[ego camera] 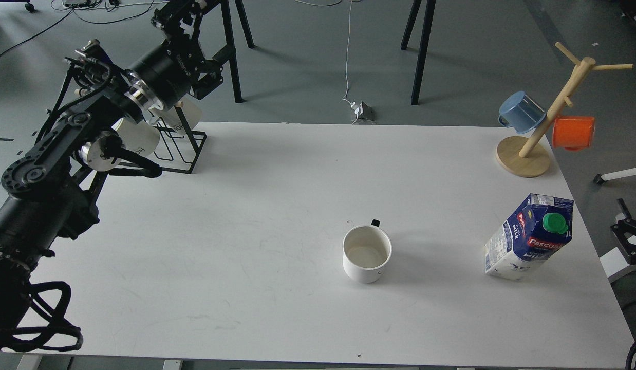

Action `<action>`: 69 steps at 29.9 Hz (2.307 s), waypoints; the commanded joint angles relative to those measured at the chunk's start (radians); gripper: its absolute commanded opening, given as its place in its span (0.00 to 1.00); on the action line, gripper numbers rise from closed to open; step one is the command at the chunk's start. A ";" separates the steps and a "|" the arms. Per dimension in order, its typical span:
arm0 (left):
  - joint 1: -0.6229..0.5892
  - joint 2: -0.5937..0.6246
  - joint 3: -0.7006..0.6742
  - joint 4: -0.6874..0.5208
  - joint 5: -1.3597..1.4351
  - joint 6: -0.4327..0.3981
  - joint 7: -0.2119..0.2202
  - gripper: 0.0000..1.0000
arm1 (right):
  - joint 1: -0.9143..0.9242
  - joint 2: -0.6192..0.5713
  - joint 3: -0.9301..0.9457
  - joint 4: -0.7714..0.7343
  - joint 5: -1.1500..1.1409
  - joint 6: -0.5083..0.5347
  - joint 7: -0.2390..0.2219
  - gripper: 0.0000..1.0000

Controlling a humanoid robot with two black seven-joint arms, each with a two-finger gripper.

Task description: Place cup and milk with both arms

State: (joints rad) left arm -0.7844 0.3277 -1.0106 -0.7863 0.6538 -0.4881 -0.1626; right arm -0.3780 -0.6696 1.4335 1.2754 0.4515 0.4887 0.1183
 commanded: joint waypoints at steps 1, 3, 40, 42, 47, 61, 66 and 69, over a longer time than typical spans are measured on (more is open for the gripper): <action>0.028 0.022 -0.028 0.036 -0.282 -0.001 0.001 1.00 | -0.128 0.047 -0.016 0.033 -0.002 0.000 -0.006 0.99; 0.045 0.048 -0.028 0.038 -0.484 -0.001 0.009 1.00 | -0.163 0.100 -0.028 0.038 -0.011 0.000 -0.011 0.99; 0.088 0.120 -0.032 0.087 -0.665 -0.001 0.034 1.00 | -0.018 0.363 -0.120 0.075 -0.143 0.000 0.000 0.99; 0.088 0.126 -0.032 0.087 -0.663 -0.001 0.034 1.00 | -0.010 0.364 -0.120 0.075 -0.143 0.000 -0.002 0.99; 0.085 0.126 -0.031 0.087 -0.663 -0.001 0.034 1.00 | 0.042 0.367 -0.119 0.073 -0.143 0.000 0.000 0.97; 0.086 0.134 -0.025 0.087 -0.658 -0.001 0.034 1.00 | 0.067 0.393 -0.119 0.073 -0.145 0.000 0.001 0.49; 0.085 0.134 -0.020 0.087 -0.657 -0.001 0.034 1.00 | 0.062 0.444 -0.140 0.104 -0.189 0.000 0.000 0.50; 0.085 0.134 -0.020 0.087 -0.655 -0.001 0.034 1.00 | 0.062 0.458 -0.179 0.117 -0.205 0.000 -0.002 0.52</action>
State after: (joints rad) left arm -0.6994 0.4619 -1.0314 -0.6995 -0.0031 -0.4887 -0.1284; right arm -0.3156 -0.2265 1.2872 1.3788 0.2627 0.4887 0.1189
